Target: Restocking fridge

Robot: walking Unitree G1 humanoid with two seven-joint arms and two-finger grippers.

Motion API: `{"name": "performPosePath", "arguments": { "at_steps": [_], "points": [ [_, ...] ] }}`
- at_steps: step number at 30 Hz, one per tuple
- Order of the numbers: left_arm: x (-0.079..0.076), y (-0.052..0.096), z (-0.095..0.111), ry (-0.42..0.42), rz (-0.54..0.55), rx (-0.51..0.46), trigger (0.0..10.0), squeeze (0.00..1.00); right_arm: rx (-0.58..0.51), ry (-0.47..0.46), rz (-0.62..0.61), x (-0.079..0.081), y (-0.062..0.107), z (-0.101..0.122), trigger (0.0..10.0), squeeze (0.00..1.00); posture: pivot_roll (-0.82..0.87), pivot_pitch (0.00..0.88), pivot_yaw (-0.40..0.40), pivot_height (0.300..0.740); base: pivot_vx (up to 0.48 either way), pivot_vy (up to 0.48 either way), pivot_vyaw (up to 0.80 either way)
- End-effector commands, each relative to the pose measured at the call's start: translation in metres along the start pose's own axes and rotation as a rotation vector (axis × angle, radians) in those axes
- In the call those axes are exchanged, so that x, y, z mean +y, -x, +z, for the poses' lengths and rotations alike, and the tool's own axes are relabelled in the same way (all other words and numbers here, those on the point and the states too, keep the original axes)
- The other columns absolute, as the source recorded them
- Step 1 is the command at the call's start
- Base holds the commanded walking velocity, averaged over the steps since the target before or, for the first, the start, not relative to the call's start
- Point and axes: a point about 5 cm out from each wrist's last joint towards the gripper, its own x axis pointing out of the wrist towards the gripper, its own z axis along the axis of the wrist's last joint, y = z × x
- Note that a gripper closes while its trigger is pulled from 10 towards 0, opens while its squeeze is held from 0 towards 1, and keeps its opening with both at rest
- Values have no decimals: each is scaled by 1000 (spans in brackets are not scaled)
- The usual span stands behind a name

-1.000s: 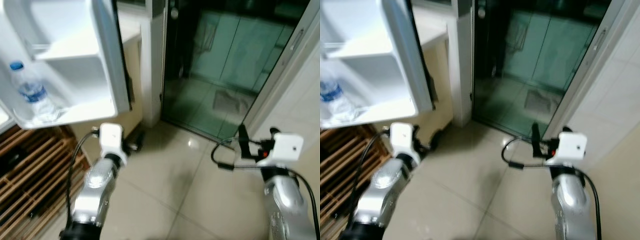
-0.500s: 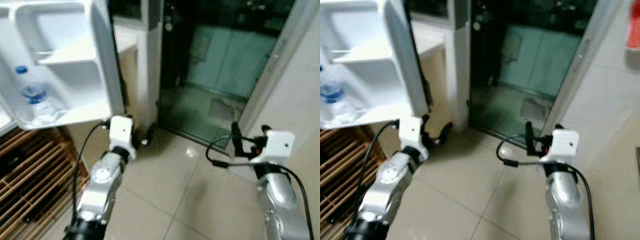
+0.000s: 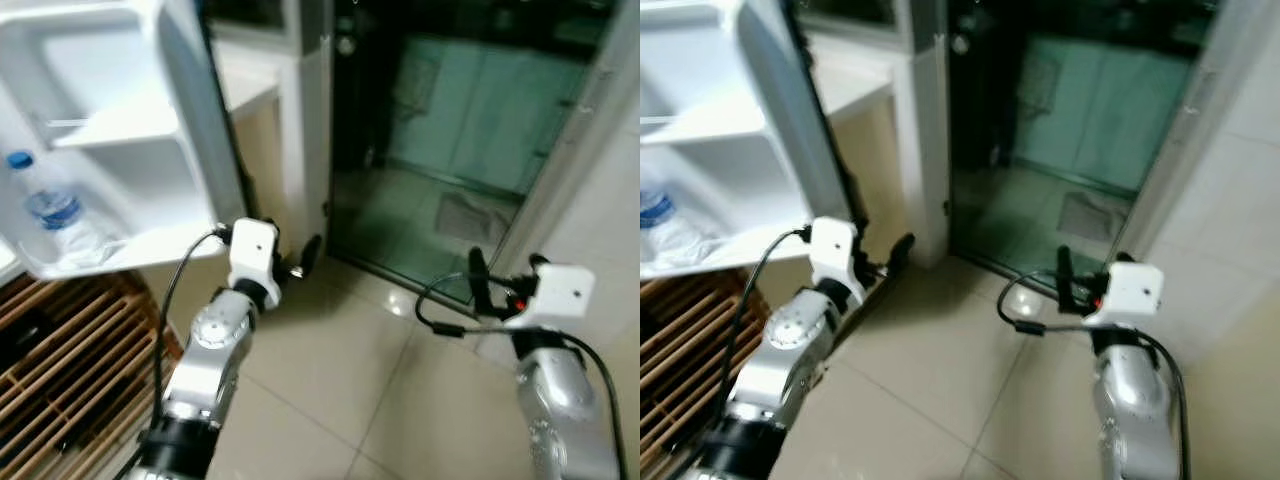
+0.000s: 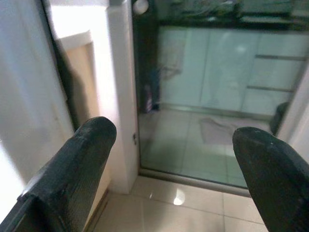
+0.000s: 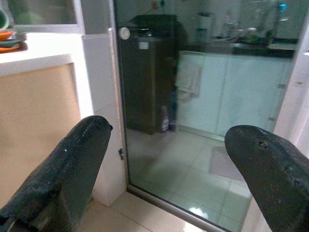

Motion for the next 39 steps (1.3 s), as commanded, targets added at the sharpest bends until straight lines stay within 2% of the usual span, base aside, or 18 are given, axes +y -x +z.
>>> {"name": "performPosePath", "arguments": {
  "at_steps": [1, 6, 9, 12, 15, 39],
  "points": [
    [-15, -5, 5, -2, -55, -21, 10000, 0, -1, 22, -41, -13, 4, 1, 10000, 0, -170, 0, 12, 740, 480, 0, 0],
    [-21, -6, 8, 6, -98, -41, 10000, 0, 2, 26, -43, -13, 4, 0, 10000, 0, -168, 0, 9, 740, 480, 0, 0],
    [-25, -5, 8, 3, -118, -29, 10000, 0, 6, 35, -51, -14, 4, 0, 10000, 0, -168, 0, 9, 740, 0, 0, 0],
    [-21, 1, -2, -25, -137, 16, 10000, 0, 7, 39, -62, -19, 2, 1, 10000, 0, -167, 0, 11, 740, 0, 0, 0],
    [-10, 13, -34, -72, -149, 171, 10000, 0, 13, 48, -71, -27, -4, 3, 10000, 0, -160, 0, 10, 740, 0, 0, 0],
    [-10, 13, -34, -72, -149, 171, 10000, 0, 13, 48, -71, -27, -4, 3, 10000, 0, -160, 0, 10, 740, 0, 0, 0]
  ]
}}
